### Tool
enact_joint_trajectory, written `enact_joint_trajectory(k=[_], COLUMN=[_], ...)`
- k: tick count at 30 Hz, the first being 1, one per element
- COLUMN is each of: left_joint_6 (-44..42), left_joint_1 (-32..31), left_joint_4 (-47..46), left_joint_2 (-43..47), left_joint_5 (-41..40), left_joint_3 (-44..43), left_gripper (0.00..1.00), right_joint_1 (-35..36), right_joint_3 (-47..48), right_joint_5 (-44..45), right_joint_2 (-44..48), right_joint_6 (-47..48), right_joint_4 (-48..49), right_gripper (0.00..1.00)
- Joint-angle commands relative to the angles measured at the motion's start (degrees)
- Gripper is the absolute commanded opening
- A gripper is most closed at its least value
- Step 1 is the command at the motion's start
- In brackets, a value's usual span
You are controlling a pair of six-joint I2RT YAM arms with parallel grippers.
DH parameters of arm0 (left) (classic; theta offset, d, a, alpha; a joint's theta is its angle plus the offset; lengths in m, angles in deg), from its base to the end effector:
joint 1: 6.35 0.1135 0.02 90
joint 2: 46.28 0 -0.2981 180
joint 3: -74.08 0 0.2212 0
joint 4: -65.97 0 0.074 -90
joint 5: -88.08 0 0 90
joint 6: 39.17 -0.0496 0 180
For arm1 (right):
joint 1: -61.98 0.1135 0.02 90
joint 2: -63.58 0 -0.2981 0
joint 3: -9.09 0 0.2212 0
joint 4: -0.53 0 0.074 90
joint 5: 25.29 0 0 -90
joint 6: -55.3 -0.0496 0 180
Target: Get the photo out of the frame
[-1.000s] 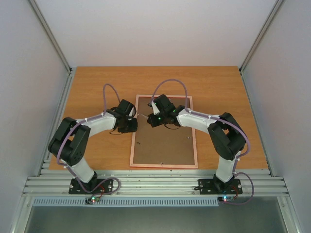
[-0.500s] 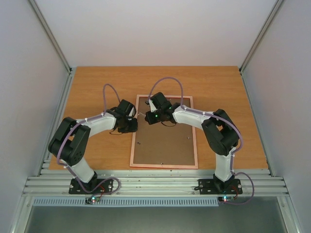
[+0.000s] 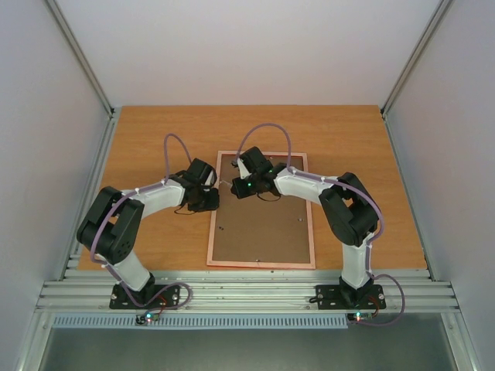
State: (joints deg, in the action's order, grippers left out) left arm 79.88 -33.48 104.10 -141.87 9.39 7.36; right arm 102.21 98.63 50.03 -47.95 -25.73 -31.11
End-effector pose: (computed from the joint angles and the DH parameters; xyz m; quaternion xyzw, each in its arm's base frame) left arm 0.2542 -0.1412 0.1905 0.0033 0.9753 -0.1786 0.1296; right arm 0.3025 0.2724 0.2098 -0.4285 0.8401 0.2003 0.2654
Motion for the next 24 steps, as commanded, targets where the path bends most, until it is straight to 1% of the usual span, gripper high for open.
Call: enact_joint_trajectory(k=[1,10,24], left_joint_6=[-0.03,0.12,-0.04], left_joint_1=[-1.08,-1.08,-1.07], left_joint_4=[-1.05,-1.12,-0.86], left_joint_2=[-1.11,-1.18,-1.26], left_joint_5=[5.08,5.04,4.71], left_joint_3=[1.41,1.41,1.32], left_gripper=[0.10,0.10,0.10], right_joint_1=[0.13,0.24,0.61], right_joint_3=[1.24,1.78,1.99], right_joint_5=[-3.33,-5.44,-4.34], right_joint_2=[-0.87,-0.50,0.26], right_joint_6=[-0.05,1.42,3.28], right_joint_4=[-1.92,-5.35,-9.60], right_gripper=[0.01,0.01,0.01])
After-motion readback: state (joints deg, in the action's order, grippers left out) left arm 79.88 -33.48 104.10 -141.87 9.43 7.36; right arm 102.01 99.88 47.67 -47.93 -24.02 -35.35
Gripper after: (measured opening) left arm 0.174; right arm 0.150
